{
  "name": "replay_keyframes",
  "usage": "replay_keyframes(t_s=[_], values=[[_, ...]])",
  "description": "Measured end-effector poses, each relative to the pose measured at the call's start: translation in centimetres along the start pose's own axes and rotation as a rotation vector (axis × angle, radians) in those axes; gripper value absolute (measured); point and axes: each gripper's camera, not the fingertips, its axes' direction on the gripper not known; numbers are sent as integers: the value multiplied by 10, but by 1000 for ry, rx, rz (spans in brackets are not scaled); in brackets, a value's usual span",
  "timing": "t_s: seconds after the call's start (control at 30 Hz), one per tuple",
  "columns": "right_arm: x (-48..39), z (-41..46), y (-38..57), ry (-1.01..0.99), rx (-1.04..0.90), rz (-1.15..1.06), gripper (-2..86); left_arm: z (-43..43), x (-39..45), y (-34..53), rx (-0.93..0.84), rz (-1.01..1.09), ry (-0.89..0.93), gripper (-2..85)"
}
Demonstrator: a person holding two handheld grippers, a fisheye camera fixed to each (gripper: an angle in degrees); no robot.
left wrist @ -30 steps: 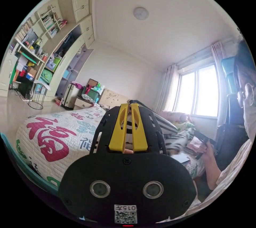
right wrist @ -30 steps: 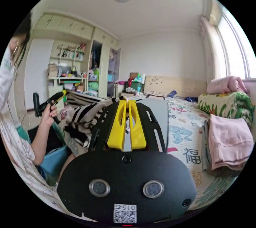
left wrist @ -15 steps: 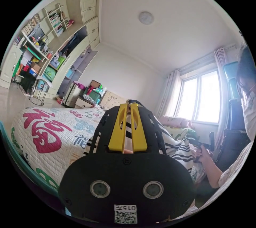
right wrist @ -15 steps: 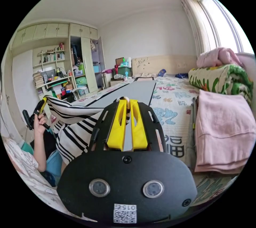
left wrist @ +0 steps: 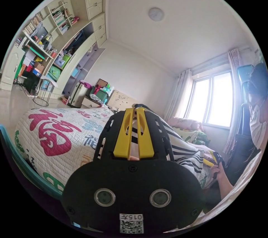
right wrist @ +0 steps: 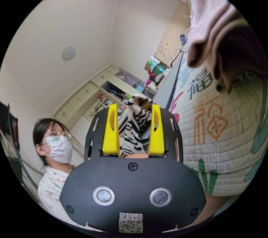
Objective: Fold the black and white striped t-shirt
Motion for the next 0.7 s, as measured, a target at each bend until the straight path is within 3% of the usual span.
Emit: replay_keyframes(t_s=[0.2, 0.43, 0.7], values=[[-64, 44, 5, 262, -87, -132, 157, -2, 32, -2, -8, 17, -14, -2], [-116, 57, 44, 258, 38, -260, 30, -8, 67, -10, -30, 28, -12, -3], [-229, 48, 81, 281, 164, -499, 1, -23, 129, -100, 28, 135, 68, -4]])
